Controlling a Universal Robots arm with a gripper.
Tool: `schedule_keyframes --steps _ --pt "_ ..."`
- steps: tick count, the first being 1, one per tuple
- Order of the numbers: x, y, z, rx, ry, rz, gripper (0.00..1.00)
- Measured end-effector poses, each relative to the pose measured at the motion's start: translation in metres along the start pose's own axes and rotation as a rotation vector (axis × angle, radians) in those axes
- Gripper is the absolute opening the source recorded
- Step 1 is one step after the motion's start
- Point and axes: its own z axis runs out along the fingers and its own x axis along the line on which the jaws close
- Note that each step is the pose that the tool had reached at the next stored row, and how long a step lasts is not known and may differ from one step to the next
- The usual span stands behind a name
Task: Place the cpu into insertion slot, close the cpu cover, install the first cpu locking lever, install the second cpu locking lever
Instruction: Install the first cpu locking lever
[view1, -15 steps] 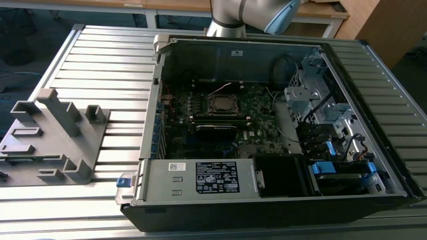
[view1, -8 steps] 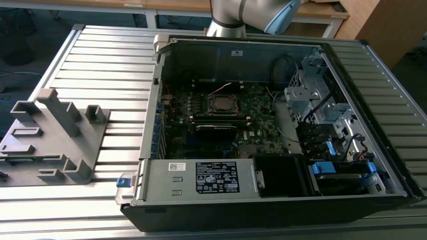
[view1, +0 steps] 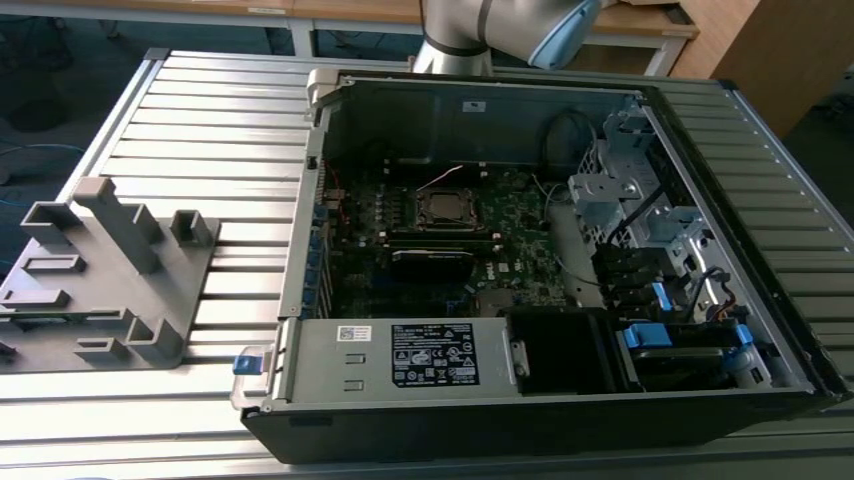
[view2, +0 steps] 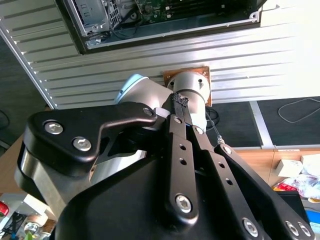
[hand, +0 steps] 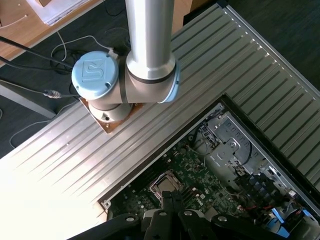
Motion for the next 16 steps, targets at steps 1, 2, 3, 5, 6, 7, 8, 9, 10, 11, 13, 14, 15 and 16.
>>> schedule_keyframes --steps 1,2,3,5,6,7,8,9,10,11,13,14,15,16 --pt "0.0001 -0.0003 0.0014 0.0000 0.0000 0.000 0.11" --pt "0.0001 -0.0007 0.0029 0.0000 0.0000 0.000 0.11" --pt "0.0001 -0.0010 0.0042 -0.0001 0.0000 0.000 0.11" --pt "0.0002 -0.0017 0.0068 -0.0001 0.0000 0.000 0.11" --pt "0.0003 -0.0020 0.0080 -0.0001 0.0001 0.000 0.11" --pt "0.0003 -0.0023 0.0094 0.0000 0.0001 0.000 0.11" --pt "0.0004 -0.0027 0.0110 0.0000 0.0001 0.000 0.11" --pt "0.0004 -0.0031 0.0127 -0.0001 0.0001 0.000 0.11" --pt "0.0005 -0.0035 0.0144 -0.0001 0.0001 0.000 0.11" --pt "0.0005 -0.0039 0.0159 0.0000 0.0001 0.000 0.11" --pt "0.0006 -0.0046 0.0189 0.0000 0.0001 0.000 0.11" --pt "0.0007 -0.0050 0.0205 -0.0001 0.0001 0.000 0.11" --pt "0.0007 -0.0054 0.0221 -0.0001 0.0000 0.000 0.11" --pt "0.0008 -0.0058 0.0238 -0.0001 0.0001 0.000 0.11"
